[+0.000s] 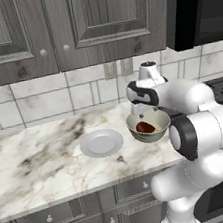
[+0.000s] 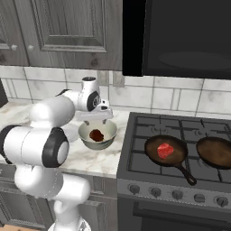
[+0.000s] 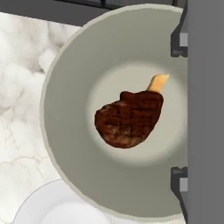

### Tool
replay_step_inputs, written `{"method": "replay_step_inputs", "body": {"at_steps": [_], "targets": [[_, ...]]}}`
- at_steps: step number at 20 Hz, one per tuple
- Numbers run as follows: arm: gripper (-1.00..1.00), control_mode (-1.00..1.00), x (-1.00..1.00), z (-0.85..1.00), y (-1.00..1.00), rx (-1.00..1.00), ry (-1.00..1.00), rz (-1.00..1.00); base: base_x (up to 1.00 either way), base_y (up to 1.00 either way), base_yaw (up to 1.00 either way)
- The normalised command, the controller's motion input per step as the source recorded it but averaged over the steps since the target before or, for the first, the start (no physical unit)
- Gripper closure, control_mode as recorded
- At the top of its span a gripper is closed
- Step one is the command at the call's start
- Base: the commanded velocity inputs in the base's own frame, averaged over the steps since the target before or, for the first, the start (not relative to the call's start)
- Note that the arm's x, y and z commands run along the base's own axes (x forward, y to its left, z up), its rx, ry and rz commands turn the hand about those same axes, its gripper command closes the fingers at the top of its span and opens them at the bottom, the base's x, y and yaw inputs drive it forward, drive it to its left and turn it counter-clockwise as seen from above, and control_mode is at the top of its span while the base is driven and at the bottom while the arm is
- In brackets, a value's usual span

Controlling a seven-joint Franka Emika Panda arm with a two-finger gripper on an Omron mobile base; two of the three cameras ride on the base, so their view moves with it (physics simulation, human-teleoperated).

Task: Place one of the steaks on the plate and the other in the bowl. Then place the bowl in the fridge.

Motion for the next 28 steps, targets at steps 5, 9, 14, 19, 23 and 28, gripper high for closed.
{"method": "replay_step_inputs", "body": {"at_steps": [5, 9, 14, 19, 23, 28], "targets": [[-1.00, -1.00, -0.60, 0.00, -0.05, 0.00, -0.12, 0.00, 0.00, 0.00, 0.00], [-1.00, -1.00, -0.61, 0.05, -0.10, 0.00, -0.08, 0.00, 0.00, 0.00, 0.00], [-1.00, -1.00, -0.62, 0.31, -0.29, 0.00, -0.02, 0.00, 0.00, 0.00, 0.00], [-1.00, -1.00, -0.57, 0.00, -0.49, -0.01, -0.03, -0.01, 0.00, 0.00, 0.00], [-1.00, -1.00, 0.03, 0.00, -0.76, 0.00, 0.05, -0.07, 0.00, 0.00, 0.00], [-1.00, -1.00, -0.08, 0.00, -0.90, 0.03, -0.01, -0.06, 0.00, 0.00, 0.00]]}}
